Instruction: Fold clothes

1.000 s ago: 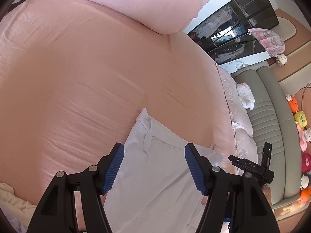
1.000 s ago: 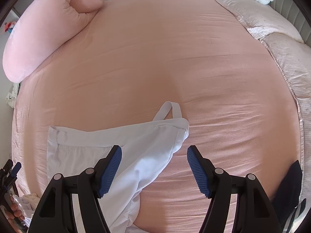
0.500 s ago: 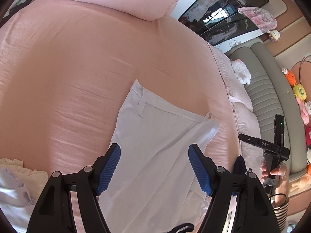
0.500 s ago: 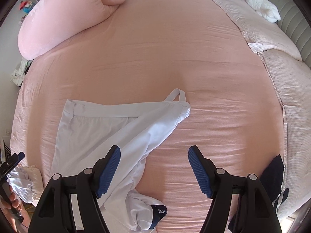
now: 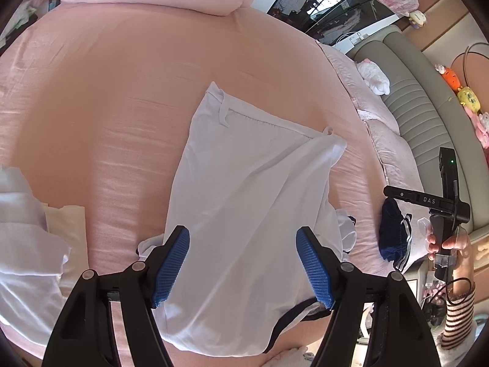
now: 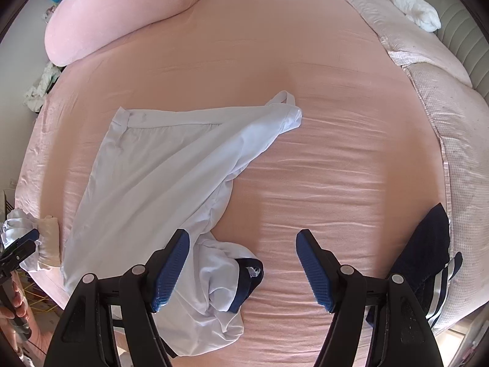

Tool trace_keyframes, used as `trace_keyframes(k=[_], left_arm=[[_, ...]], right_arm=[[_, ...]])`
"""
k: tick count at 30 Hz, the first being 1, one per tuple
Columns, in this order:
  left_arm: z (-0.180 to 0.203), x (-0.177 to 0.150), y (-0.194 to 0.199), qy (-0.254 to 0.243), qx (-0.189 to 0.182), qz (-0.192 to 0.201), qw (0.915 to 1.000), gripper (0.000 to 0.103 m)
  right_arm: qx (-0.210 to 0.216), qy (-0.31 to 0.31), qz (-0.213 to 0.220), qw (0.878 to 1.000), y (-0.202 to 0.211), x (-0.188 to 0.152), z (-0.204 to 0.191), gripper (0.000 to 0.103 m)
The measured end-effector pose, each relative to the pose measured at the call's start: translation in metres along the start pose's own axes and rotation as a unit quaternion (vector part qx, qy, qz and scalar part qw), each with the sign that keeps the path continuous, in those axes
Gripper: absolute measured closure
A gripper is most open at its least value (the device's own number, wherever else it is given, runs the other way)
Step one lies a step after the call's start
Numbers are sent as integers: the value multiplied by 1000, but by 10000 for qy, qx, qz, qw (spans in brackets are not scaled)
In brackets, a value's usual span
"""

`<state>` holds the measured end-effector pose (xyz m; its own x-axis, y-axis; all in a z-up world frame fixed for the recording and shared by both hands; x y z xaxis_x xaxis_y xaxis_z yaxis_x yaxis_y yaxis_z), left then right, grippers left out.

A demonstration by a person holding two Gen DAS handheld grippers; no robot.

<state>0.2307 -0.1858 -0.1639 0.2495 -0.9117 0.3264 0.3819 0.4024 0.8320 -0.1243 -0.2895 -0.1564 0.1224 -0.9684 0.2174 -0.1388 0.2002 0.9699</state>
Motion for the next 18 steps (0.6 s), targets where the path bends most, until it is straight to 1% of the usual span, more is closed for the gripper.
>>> trace_keyframes(k=[4, 6, 10, 14, 16, 18], left_arm=[[-11, -21, 3, 192, -106, 125, 9997, 32], [-17, -31, 5, 257, -176, 217, 9993, 32], [-29, -51, 8, 270, -204, 347, 9988, 32], [-42, -69, 8, 216, -101, 393, 9989, 32], [-46, -78, 8, 169, -44, 440, 9989, 32], [-51, -88, 9, 269, -156, 559, 9980, 32]], right_arm=[[31, -82, 107, 9999, 2, -25, 4, 31], [144, -220, 228, 9994, 4, -39, 7, 31], [513, -591, 305, 9965, -2, -68, 17, 31], [806, -917, 373, 9918, -13, -91, 28, 31], [1158, -1253, 330, 9848, -22, -103, 35, 31], [1443, -1531, 272, 9772, -32, -114, 41, 31]])
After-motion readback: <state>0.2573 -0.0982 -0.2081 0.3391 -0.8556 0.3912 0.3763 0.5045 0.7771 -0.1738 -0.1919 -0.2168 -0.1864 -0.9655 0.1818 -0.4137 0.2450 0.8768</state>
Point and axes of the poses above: each gripper's, at about its wrist camera, not at the fingertips, and y roughly against the way its jaws point, z to its right, x to its top, the point moved 4 cm from there along -y, roughly the way its jaws point, and after that the axes turned 2 degrees about -z, right-handed, at the moved point
